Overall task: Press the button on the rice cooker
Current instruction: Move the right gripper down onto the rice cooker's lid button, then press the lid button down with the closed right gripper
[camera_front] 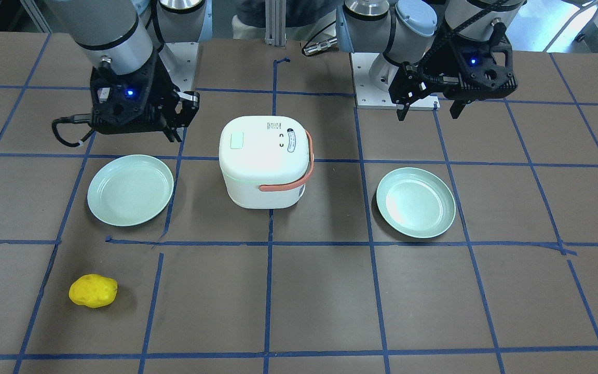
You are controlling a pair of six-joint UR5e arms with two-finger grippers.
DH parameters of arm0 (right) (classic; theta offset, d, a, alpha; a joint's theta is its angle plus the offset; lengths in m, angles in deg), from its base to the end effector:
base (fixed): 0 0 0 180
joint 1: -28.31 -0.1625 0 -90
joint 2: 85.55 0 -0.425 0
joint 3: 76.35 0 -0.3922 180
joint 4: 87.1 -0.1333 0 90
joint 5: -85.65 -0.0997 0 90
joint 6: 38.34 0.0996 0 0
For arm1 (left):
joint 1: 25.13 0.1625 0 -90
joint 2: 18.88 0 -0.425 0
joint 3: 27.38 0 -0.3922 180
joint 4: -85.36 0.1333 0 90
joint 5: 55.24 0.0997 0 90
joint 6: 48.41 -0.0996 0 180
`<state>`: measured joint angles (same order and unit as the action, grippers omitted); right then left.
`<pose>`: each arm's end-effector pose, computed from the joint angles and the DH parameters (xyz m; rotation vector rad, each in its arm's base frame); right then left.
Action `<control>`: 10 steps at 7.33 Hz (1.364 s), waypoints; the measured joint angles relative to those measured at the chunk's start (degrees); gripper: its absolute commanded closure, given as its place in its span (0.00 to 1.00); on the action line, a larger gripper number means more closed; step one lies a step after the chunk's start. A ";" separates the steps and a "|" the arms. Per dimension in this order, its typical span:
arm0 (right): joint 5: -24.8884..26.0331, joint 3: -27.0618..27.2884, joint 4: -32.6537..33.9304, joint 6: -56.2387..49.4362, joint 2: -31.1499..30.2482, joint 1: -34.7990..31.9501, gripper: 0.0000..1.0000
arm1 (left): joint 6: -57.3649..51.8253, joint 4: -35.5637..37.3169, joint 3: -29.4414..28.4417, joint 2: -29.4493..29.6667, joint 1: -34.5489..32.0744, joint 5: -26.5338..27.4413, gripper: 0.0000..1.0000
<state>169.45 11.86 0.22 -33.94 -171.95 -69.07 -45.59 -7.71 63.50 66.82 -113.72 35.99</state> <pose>0.2084 -0.4876 0.4678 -0.0726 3.0382 0.1354 -0.1198 -0.4630 0.5107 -0.1153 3.1181 -0.0099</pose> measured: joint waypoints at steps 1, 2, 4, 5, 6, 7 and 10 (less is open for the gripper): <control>-0.17 1.91 0.36 1.11 0.08 -1.63 0.97 | -0.01 0.00 0.00 0.00 0.00 0.00 0.00; -0.33 3.62 1.09 1.74 0.18 -3.09 0.97 | -0.01 0.00 0.00 0.00 0.00 0.00 0.00; 0.07 7.63 6.10 3.65 0.32 -6.25 0.97 | 0.01 0.00 0.00 0.00 0.00 0.00 0.00; 0.18 9.69 8.93 4.31 0.37 -7.33 0.97 | 0.05 0.00 0.00 0.00 0.00 0.00 0.00; 0.28 11.46 11.30 4.71 0.41 -8.19 0.97 | 0.05 0.00 0.00 0.00 0.00 0.00 0.00; 0.32 12.84 12.92 5.19 0.46 -8.93 0.97 | 0.02 0.00 0.00 0.00 0.00 0.00 0.00; 0.37 14.79 13.49 5.79 0.53 -9.65 0.97 | 0.01 0.00 0.00 0.00 0.00 0.00 0.00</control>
<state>169.82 26.65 13.72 -28.15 -171.42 -78.72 -45.58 -7.71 63.50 66.82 -113.72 35.99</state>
